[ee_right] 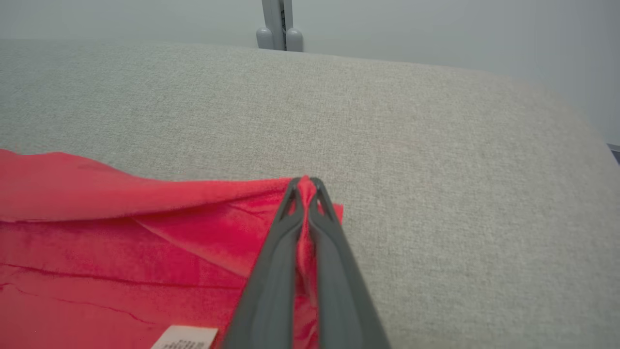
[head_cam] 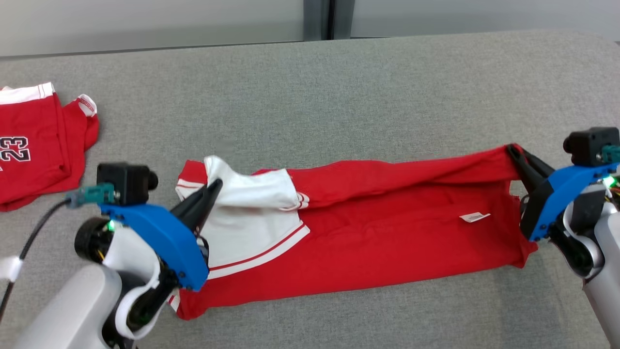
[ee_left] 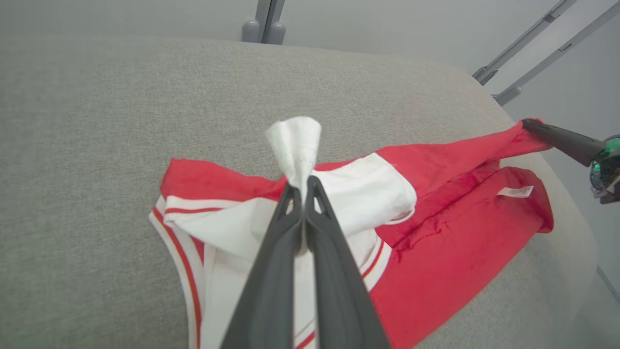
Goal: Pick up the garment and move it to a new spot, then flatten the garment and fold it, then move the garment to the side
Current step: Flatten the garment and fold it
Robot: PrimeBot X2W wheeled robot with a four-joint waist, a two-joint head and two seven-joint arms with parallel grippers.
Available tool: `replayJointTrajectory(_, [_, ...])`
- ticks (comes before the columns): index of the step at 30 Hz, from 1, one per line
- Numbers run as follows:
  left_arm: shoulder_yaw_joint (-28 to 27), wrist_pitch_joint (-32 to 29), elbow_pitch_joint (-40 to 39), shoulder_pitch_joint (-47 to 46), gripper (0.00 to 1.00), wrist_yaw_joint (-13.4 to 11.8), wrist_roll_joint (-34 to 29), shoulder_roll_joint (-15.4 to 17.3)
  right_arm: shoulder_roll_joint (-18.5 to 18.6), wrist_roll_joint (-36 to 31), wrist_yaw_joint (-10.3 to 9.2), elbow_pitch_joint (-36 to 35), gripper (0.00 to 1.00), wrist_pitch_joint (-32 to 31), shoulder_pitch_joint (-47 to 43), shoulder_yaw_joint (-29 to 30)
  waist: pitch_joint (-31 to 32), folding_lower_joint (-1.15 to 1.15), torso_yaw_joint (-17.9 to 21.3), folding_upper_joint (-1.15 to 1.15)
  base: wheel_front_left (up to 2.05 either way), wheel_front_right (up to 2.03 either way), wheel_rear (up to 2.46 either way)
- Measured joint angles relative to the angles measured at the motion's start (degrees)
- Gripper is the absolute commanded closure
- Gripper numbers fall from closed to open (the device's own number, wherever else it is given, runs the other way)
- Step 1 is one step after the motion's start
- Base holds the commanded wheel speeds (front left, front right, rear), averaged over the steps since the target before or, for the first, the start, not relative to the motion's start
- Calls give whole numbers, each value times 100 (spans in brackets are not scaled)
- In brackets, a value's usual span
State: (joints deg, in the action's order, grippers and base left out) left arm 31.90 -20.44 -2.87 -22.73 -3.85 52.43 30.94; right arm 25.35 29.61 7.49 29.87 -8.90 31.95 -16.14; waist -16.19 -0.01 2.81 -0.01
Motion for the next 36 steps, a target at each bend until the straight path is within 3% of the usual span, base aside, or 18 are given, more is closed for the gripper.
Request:
replayJointTrajectory(13, [7, 647, 258, 843, 100, -91, 122, -249, -41, -227, 0, -544, 100, 18, -839, 403, 170, 1, 2, 0, 0, 0, 0])
replayJointTrajectory(14, [8, 680, 282, 886, 100, -91, 149, -264, -47, -242, 0, -603, 87, 66, -899, 408, 185, 1, 2, 0, 0, 0, 0])
replayJointTrajectory(15, [3, 721, 287, 929, 73, -91, 155, -277, -45, -258, 0, -656, 67, 99, -946, 389, 197, 1, 3, 0, 0, 0, 0])
replayJointTrajectory(16, [-7, 755, 288, 981, 55, -99, 164, -288, -45, -280, 0, -706, 56, 125, -992, 386, 208, 1, 6, 0, 0, 0, 0])
replayJointTrajectory(17, [-7, 779, 286, 1031, 1, -113, 188, -288, -38, -300, 0, -755, 22, 163, -1033, 368, 220, 1, 8, 0, 0, 0, 0])
replayJointTrajectory(18, [-7, 794, 278, 1085, 0, -115, 202, -288, -29, -343, 0, -815, 0, 201, -1078, 360, 232, 1, 11, 0, 0, 0, 0])
replayJointTrajectory(27, [-130, 1125, -109, 1481, 0, -359, 145, -276, 85, -637, 0, -1301, 0, 252, -1636, 460, 335, 1, 20, 0, 0, 0, 0])
replayJointTrajectory(32, [-233, 1521, -241, 1591, 0, -595, -91, -289, 107, -751, 0, -1583, 0, 64, -2058, 779, 399, 1, 22, 1, 0, 0, 0])
replayJointTrajectory(36, [-289, 1872, -207, 1595, 0, -777, -334, -423, -104, -805, 0, -1735, 0, 18, -2282, 1250, 481, 1, 21, 1, 0, 0, 0])
